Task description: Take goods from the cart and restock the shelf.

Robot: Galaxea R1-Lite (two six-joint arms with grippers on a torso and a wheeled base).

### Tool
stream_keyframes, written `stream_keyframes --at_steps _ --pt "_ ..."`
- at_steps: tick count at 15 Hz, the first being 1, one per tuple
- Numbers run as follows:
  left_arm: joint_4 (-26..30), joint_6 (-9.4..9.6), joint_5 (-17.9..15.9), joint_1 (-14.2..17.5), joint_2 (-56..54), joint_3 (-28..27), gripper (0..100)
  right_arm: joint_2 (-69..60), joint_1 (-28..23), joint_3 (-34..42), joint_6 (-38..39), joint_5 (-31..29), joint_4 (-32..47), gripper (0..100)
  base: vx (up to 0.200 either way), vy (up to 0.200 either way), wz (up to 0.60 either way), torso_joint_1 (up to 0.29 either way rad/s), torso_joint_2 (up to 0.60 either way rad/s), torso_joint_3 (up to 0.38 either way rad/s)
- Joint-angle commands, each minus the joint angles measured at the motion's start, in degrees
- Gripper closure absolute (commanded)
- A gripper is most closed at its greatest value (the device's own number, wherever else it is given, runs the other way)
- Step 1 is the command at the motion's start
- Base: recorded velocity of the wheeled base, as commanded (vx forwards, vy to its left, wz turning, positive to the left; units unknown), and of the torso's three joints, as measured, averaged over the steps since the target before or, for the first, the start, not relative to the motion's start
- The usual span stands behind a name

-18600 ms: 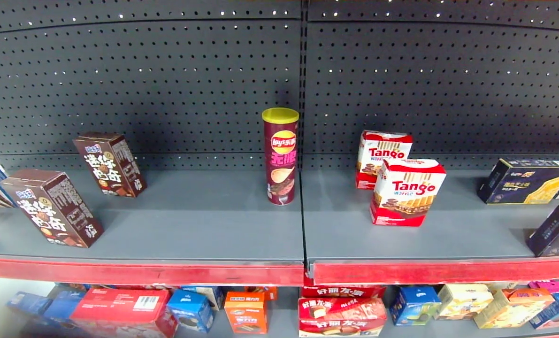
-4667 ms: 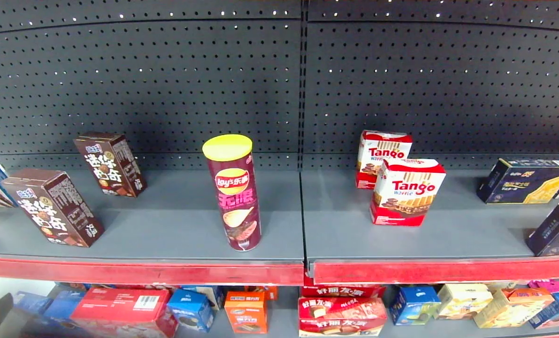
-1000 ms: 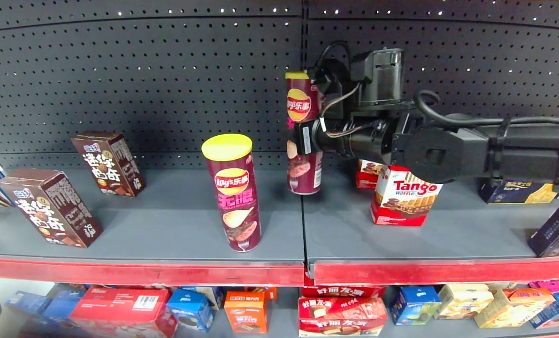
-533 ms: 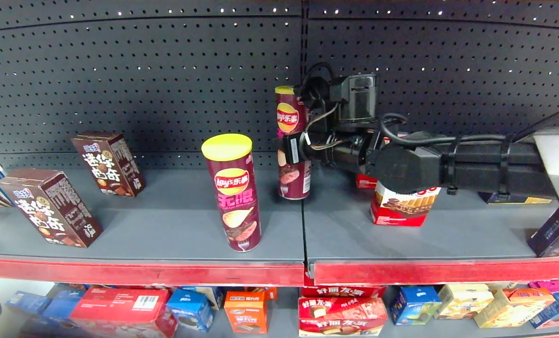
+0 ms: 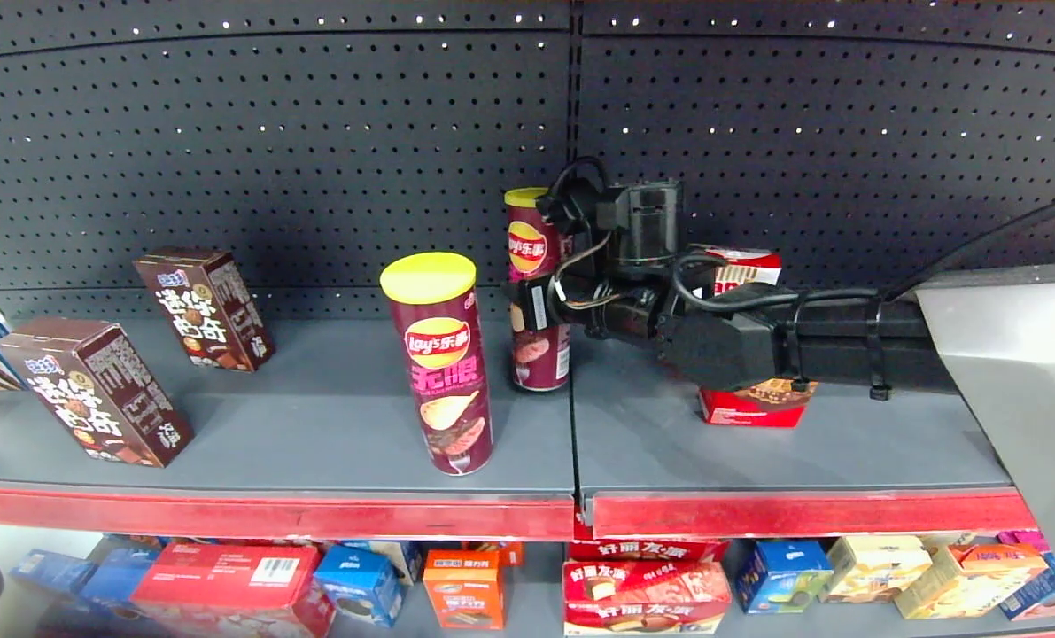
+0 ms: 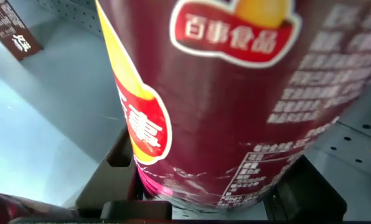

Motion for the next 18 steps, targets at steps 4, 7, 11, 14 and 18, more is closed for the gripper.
stream_keyframes --at_steps 4,7,11,14,18 --pt "0.0 0.08 0.0 0.0 0.0 0.4 0 2.3 0.0 -0.8 0.0 -0.1 -2.3 100 0.000 0.000 0.00 0.000 0.00 0.000" --pt "0.0 0.08 0.0 -0.1 -0.1 0.5 0 3.0 0.0 -1.3 0.0 -0.1 -3.4 100 0.000 0.000 0.00 0.000 0.00 0.000" --pt "0.0 0.08 0.0 -0.1 -0.1 1.0 0 5.5 -0.7 -4.8 -1.4 -0.2 -3.4 100 0.000 0.000 0.00 0.000 0.00 0.000" --pt "-0.1 0.08 0.0 -0.1 0.0 1.7 0 6.2 -1.2 -4.9 -2.2 -0.2 -3.8 100 0.000 0.000 0.00 0.000 0.00 0.000" --pt "-0.1 0.08 0.0 -0.1 -0.2 1.9 0 6.2 -1.2 -4.9 -2.2 -0.3 -3.8 100 0.000 0.000 0.00 0.000 0.00 0.000"
